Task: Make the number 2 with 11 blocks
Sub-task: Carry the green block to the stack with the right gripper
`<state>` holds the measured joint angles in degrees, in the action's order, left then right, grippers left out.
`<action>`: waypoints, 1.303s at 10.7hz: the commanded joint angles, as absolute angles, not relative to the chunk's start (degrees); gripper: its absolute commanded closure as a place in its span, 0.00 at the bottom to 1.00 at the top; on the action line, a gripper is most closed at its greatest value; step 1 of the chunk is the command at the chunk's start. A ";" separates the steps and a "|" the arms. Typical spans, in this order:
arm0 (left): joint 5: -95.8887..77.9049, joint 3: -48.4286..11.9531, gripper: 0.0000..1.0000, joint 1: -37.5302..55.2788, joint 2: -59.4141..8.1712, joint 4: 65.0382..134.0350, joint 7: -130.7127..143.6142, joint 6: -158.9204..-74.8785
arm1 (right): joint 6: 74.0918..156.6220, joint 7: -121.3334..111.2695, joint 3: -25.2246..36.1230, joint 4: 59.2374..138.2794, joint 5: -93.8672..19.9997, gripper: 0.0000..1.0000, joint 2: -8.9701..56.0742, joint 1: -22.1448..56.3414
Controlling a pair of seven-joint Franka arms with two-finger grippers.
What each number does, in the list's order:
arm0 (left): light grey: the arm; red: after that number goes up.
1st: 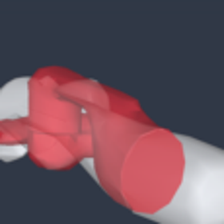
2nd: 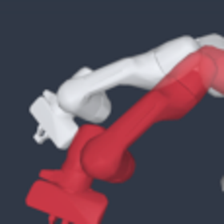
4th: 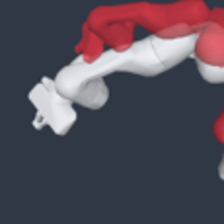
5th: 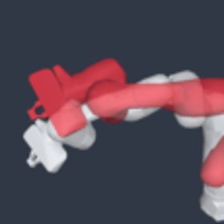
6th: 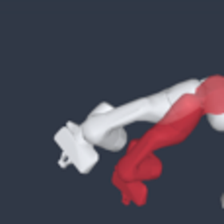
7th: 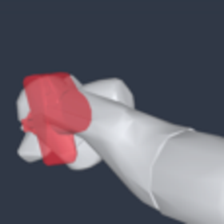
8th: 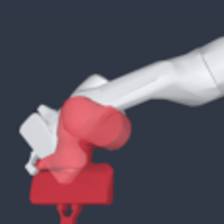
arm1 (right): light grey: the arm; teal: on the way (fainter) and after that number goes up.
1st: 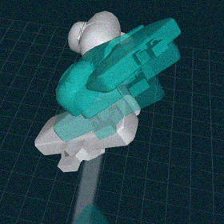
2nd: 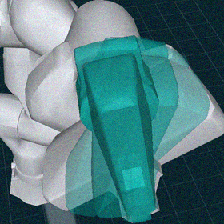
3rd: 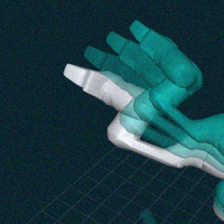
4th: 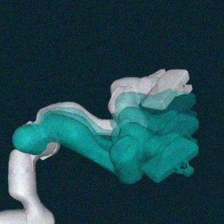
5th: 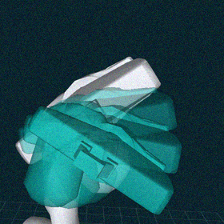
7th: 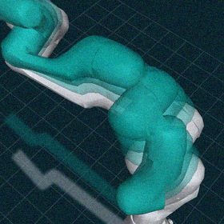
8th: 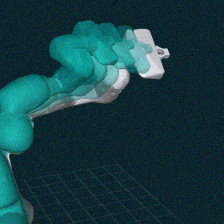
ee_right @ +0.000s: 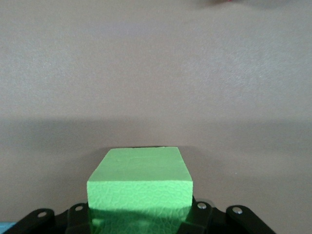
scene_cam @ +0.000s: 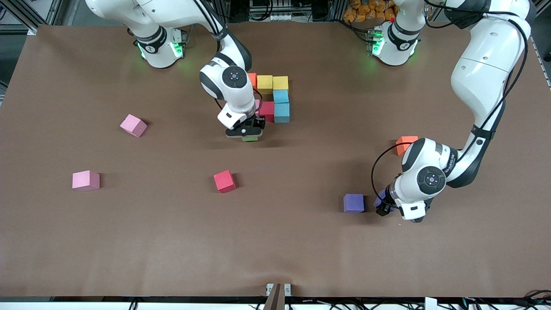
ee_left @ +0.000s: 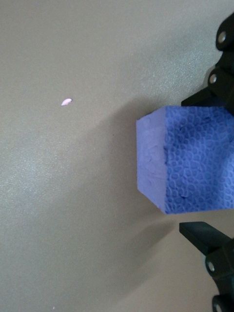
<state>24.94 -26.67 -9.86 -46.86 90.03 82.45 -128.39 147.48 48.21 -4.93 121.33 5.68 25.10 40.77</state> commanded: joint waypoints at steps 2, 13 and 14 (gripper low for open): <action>26.54 -26.37 0.00 -9.40 -46.85 90.09 83.94 -129.02 | 147.57 49.92 -5.01 120.76 5.89 0.60 26.10 41.31; 26.54 -26.37 0.00 -9.40 -46.85 90.00 83.58 -129.02 | 146.78 49.31 -6.24 122.34 0.79 0.60 25.58 41.75; 26.54 -26.37 0.00 -9.40 -46.85 90.00 83.58 -129.02 | 146.69 48.70 -6.24 122.34 0.79 0.60 25.58 41.66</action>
